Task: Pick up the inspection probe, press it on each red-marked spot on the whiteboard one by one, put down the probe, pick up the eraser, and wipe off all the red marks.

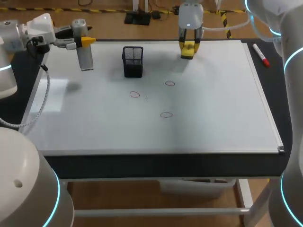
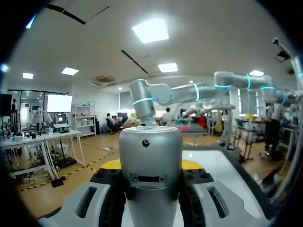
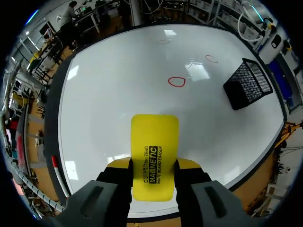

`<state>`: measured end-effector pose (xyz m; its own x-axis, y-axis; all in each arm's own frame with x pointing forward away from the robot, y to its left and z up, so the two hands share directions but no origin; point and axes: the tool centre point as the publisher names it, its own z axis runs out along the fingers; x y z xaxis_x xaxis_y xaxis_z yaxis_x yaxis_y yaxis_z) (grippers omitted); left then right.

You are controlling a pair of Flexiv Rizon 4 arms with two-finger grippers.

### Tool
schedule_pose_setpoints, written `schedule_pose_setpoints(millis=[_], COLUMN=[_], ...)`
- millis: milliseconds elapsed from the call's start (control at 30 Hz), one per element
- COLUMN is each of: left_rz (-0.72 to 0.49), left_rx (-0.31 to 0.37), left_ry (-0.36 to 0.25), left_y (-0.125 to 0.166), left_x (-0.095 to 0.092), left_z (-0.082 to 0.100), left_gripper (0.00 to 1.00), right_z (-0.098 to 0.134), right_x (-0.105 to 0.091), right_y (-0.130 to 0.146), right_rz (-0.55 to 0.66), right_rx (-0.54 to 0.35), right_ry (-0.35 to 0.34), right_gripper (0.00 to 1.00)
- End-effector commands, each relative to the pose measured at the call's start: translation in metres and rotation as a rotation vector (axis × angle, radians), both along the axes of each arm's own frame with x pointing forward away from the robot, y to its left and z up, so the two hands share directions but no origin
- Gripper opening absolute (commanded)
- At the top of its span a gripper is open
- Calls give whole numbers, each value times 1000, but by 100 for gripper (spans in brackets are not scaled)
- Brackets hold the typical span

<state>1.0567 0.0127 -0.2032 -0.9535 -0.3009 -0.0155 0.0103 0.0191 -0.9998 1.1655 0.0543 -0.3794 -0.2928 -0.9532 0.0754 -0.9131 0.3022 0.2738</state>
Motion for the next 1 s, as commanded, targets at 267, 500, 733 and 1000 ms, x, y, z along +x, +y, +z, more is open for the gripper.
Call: schedule_pose_setpoints(millis=[267, 500, 733, 1000], left_rz=[2, 2, 2, 2], left_rx=[0, 0, 0, 0], left_ry=[-1, -1, -1, -1], left_y=[0, 0, 0, 0], left_x=[0, 0, 0, 0], left_z=[0, 0, 0, 0], left_gripper=[0, 0, 0, 0], right_z=[19, 15, 15, 17], right_x=[-43, -67, -87, -106], right_y=[-47, -68, -84, -94], right_rz=[-119, -191, -274, -361], right_rx=[-76, -95, -156, -239], right_ry=[-93, -107, -143, -181], right_gripper=[0, 0, 0, 0])
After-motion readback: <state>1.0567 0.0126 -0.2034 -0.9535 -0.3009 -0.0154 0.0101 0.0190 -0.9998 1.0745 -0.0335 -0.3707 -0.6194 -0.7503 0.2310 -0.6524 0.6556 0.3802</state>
